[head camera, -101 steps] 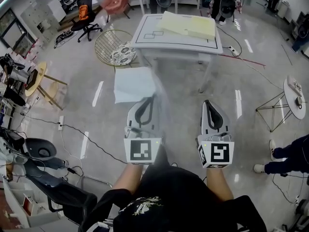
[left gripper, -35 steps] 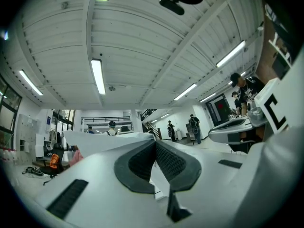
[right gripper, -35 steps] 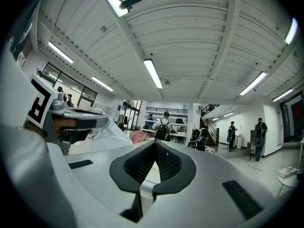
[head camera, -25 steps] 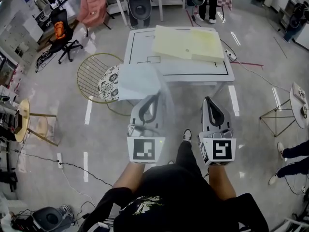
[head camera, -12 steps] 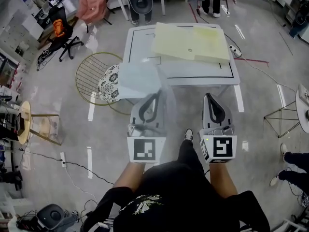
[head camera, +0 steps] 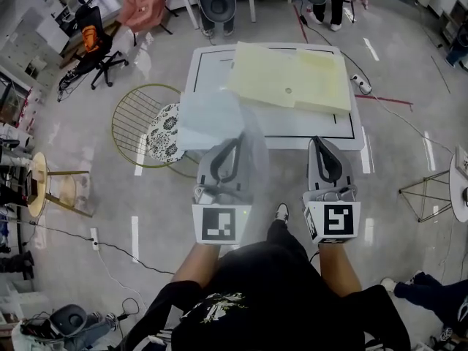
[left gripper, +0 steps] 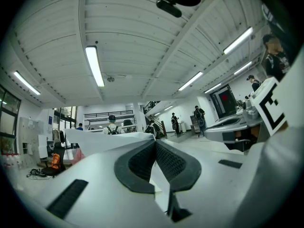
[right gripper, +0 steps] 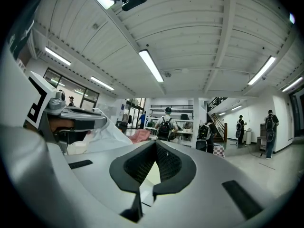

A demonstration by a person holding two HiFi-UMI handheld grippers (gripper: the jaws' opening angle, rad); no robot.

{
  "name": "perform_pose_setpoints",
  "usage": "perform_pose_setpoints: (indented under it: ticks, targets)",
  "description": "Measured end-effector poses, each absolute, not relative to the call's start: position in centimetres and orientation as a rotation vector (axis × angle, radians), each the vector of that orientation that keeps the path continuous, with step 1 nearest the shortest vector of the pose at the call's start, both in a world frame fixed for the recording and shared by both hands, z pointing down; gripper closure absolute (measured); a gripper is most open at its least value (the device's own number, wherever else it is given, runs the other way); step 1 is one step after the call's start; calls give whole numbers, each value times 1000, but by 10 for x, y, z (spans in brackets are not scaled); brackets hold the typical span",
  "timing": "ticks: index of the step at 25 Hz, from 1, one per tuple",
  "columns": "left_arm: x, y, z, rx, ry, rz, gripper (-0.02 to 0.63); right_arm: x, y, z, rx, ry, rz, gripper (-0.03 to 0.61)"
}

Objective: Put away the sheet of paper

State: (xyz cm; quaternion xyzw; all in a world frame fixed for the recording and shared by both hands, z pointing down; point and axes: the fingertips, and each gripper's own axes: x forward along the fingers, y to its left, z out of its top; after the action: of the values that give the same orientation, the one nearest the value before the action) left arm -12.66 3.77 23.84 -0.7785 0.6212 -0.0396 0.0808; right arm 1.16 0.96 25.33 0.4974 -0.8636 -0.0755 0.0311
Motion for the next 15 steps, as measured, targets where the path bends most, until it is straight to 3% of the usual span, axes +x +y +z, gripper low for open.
perform_pose_setpoints:
  ticks: [15]
  targets:
    - [-88, -67, 236, -2299, 1897, -133, 614, 47, -94, 256, 1473, -2692, -211, 580]
